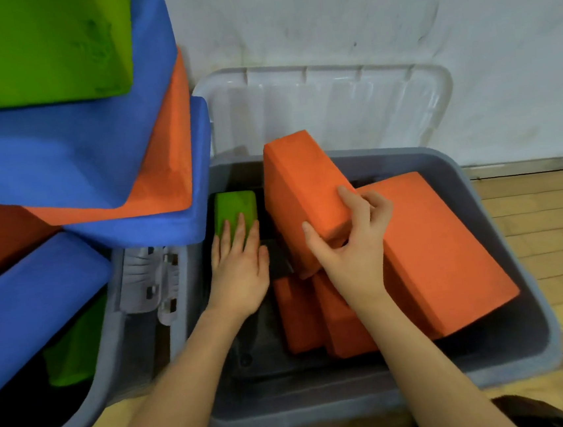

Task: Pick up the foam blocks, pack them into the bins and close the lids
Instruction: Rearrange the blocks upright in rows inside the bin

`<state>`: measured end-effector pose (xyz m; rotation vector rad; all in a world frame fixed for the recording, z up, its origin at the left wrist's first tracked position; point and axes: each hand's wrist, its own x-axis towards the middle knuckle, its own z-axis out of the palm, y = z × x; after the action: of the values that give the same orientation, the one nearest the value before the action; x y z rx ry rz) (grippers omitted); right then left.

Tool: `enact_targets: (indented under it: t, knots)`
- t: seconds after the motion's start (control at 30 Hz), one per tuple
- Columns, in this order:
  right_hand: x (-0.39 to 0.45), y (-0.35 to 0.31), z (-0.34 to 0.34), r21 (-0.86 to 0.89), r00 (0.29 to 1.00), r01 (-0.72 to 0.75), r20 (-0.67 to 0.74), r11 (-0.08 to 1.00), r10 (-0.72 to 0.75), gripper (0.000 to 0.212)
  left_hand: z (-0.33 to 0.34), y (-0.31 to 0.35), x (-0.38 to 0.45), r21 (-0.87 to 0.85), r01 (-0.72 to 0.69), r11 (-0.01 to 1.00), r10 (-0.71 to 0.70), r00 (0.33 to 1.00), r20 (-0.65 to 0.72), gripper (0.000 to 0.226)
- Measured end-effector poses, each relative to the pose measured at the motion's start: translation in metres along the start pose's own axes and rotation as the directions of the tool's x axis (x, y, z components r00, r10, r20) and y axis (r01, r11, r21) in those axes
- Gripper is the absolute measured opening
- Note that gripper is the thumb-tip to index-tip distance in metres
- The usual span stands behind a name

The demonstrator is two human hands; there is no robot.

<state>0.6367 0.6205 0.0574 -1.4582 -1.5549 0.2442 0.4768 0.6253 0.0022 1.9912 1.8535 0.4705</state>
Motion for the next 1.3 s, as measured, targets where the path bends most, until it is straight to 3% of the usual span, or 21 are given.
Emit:
enact_targets:
  t: [0.17, 0.3, 0.4, 0.53, 0.7, 0.97, 1.1, 1.2, 1.3]
  knots:
    - [-0.013, -0.011, -0.001, -0.106, 0.995, -0.074, 0.054, 0.992, 0.080, 0.061, -0.021, 0.010, -0.011, -0.189, 0.013, 0.982, -0.014, 1.000, -0.007, 0.067]
    - [-0.026, -0.017, -0.016, -0.143, 0.992, -0.050, 0.103, 0.988, 0.065, 0.069, -0.047, 0.033, -0.006, -0.254, -0.126, 0.959, 0.119, 0.992, -0.040, 0.069]
    - [-0.028, -0.036, -0.035, -0.125, 1.000, 0.004, 0.030, 0.992, 0.000, 0.067, -0.065, 0.050, -0.009, -0.434, -0.184, 0.882, 0.191, 0.981, -0.026, 0.066]
    - [-0.024, -0.060, -0.059, -0.075, 0.999, 0.037, -0.013, 0.997, -0.038, 0.064, -0.092, 0.081, -0.026, -0.657, -0.143, 0.740, 0.157, 0.987, -0.038, 0.067]
    - [-0.038, -0.068, -0.085, 0.033, 0.993, 0.057, 0.102, 0.998, -0.060, 0.068, -0.106, 0.102, -0.061, -0.647, -0.088, 0.757, 0.098, 0.995, -0.021, 0.058]
    - [-0.046, -0.094, -0.101, 0.201, 0.965, 0.184, 0.149, 0.962, -0.215, 0.071, -0.138, 0.102, -0.108, -0.562, -0.044, 0.826, -0.070, 0.981, -0.181, 0.051]
    - [-0.052, -0.100, -0.092, 0.214, 0.927, 0.208, 0.269, 0.954, -0.262, 0.080, -0.137, 0.083, -0.125, -0.552, 0.046, 0.832, -0.169, 0.970, -0.175, 0.048]
    - [-0.060, -0.097, -0.081, 0.226, 0.897, 0.171, 0.367, 0.959, -0.247, 0.091, -0.130, 0.067, -0.132, -0.596, 0.029, 0.802, -0.148, 0.977, -0.152, 0.049]
    - [-0.069, -0.086, -0.066, 0.255, 0.863, 0.144, 0.441, 0.956, -0.248, 0.085, -0.125, 0.051, -0.129, -0.567, 0.048, 0.822, -0.146, 0.981, -0.129, 0.049]
